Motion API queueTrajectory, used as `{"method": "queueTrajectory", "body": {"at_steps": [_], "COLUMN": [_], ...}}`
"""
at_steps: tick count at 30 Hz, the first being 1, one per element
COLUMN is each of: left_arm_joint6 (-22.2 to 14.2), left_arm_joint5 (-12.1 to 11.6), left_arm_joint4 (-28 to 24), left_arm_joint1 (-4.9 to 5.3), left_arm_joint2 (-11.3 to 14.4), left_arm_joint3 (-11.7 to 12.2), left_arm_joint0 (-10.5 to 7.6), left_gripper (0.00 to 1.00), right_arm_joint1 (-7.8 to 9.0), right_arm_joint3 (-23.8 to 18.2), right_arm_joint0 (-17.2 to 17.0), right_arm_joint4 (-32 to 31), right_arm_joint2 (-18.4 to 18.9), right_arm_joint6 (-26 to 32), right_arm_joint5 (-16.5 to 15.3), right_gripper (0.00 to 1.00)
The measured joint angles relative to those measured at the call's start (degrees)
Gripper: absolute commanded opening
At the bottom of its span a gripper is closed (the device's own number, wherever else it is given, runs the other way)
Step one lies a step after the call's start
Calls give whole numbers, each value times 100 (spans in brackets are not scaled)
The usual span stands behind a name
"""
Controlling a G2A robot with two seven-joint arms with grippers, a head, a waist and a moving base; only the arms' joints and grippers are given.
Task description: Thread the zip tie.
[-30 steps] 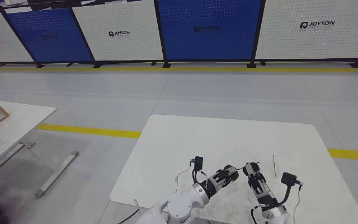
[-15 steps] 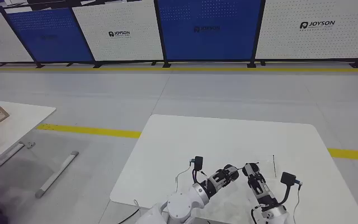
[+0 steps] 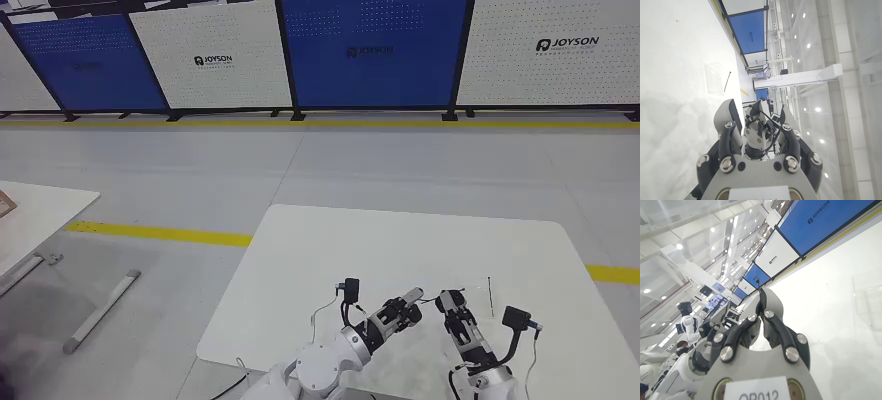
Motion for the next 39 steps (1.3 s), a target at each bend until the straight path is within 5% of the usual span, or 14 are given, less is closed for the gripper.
{"method": "queueTrajectory", "body": {"at_steps": [16,17,18,32,39], "left_arm_joint6": [-43,-44,-44,252,91], "left_arm_joint5": [-5,-2,0,-51,-109], "left_arm_joint4": [-18,-24,-30,-419,-713], "left_arm_joint1": [3,2,2,-14,-8], "left_arm_joint2": [-12,-13,-14,-185,-252], "left_arm_joint3": [26,34,43,-73,-195], "left_arm_joint0": [-5,-9,-14,59,120], "left_gripper": [0,0,0,0,0], "right_arm_joint1": [-30,-33,-34,-14,-22], "right_arm_joint3": [16,20,25,24,68], "right_arm_joint0": [15,21,28,-89,-122], "right_arm_joint4": [-47,-19,13,378,505], "right_arm_joint2": [-17,-24,-25,264,296], "right_arm_joint6": [3,42,74,158,97], "right_arm_joint5": [42,32,21,-254,-260], "right_gripper": [2,94,100,100,100]}}
